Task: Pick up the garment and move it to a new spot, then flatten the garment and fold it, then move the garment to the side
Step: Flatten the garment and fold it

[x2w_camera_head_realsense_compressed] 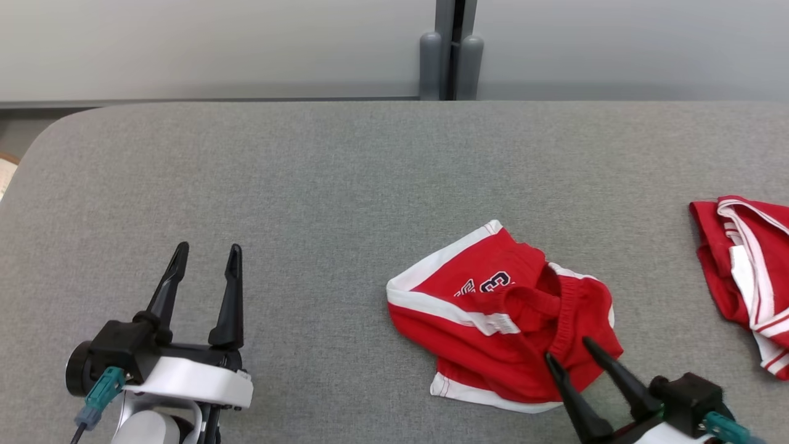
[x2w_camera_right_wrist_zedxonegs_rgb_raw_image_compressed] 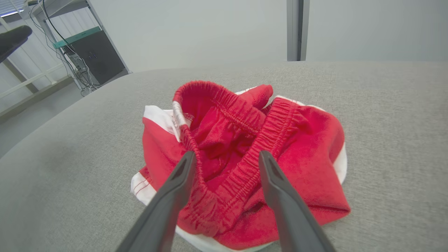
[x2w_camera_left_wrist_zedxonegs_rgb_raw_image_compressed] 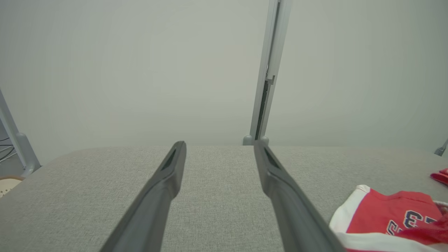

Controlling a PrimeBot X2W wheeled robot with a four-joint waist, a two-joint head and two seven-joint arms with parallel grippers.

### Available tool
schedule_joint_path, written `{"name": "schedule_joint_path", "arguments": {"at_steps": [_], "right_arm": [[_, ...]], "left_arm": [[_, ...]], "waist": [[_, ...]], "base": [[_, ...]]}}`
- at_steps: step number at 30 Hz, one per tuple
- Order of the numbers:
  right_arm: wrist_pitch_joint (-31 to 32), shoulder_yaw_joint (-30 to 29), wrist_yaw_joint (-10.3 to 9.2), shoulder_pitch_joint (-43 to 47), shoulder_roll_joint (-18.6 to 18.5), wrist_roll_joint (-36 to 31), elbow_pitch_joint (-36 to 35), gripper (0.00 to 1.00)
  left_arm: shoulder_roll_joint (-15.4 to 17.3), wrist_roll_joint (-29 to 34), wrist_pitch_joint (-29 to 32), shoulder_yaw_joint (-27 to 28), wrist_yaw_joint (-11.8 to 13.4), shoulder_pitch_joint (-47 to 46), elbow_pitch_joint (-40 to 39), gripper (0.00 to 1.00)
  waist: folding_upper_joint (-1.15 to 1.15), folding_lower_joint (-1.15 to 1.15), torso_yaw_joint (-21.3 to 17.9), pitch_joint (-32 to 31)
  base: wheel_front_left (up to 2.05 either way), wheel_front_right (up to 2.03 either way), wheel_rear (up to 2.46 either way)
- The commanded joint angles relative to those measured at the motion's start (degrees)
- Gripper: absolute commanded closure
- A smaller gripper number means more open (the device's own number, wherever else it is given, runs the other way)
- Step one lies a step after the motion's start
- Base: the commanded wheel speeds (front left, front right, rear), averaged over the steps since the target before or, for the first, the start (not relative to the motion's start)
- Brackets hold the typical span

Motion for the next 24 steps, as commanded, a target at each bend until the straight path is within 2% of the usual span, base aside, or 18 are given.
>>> {"name": "schedule_joint_path", "arguments": {"at_steps": [1,7,13,24], "right_arm": [[-0.82,-2.36,-0.02,1.25,0.37,-1.25,-2.43,0.0],[-0.61,-10.88,-0.02,4.32,2.54,-5.16,-10.68,0.0],[2.05,-17.33,-0.02,6.81,4.14,-7.82,-14.44,0.0],[3.88,-20.28,-0.02,8.45,5.81,-8.83,-16.74,0.0]], "left_arm": [[0.31,0.47,-0.06,0.65,0.48,0.96,-0.11,0.0],[0.82,0.86,-0.02,1.27,1.73,3.34,-0.38,0.0],[1.59,0.94,1.16,1.04,2.42,5.41,-1.12,0.0],[2.18,0.97,2.79,0.58,3.19,6.21,-3.42,0.0]], "waist": [[0.0,0.0,-0.82,-1.01],[0.0,0.0,-1.92,-3.34],[0.0,0.0,-2.47,-5.92],[0.0,0.0,-2.65,-5.59]], "base": [[0.0,0.0,0.0],[0.0,0.0,0.0],[0.0,0.0,0.0],[0.0,0.0,0.0]]}}
